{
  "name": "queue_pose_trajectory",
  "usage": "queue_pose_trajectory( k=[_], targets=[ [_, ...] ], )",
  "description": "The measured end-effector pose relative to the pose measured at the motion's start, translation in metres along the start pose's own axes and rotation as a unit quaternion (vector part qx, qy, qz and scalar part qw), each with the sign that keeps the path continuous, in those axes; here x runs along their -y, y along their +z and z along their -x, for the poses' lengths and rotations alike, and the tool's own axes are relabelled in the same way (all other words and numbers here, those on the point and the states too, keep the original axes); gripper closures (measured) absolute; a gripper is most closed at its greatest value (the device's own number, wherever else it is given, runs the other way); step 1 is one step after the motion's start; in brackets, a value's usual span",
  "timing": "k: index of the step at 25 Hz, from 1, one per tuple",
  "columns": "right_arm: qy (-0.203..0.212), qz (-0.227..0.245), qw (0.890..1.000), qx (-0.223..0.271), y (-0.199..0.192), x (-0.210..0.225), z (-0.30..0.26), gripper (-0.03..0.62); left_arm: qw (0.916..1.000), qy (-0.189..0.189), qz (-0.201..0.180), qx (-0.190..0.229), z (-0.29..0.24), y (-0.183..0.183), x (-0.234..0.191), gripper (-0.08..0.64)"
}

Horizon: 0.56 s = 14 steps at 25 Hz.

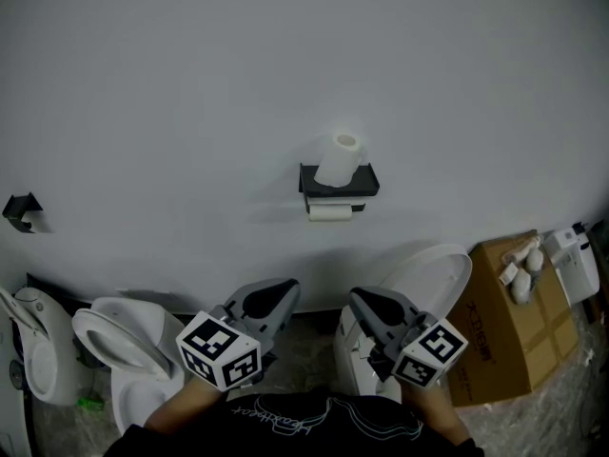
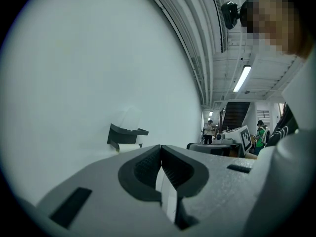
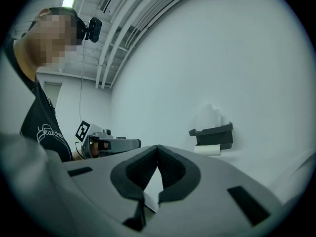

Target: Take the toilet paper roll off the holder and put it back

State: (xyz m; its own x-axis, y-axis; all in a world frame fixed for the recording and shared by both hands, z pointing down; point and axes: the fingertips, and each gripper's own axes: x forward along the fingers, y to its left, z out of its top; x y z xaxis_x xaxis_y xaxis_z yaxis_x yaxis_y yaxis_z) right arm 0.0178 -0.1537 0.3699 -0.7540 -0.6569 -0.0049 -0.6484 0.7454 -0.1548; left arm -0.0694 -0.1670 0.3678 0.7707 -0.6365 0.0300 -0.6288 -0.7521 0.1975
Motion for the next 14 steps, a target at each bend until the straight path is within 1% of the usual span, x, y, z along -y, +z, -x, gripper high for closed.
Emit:
queue_pose_trajectory(
  k=[9, 14],
  targets=[
    [-0.006, 0.0, 1.0, -0.001, -0.0037, 0.0027, -0.001, 0.588, 0.9999, -0.009, -0.001, -0.006, -0.0034, -0.0057, -0.0007, 0.554],
    [-0.009, -0.002, 1.0, -0.002, -0.0047, 0.0059, -0.0029, 0.588, 0.9999, -0.009, 0.003, -0.002, -0.0046, -0.0048, -0.0043, 0.554]
  ],
)
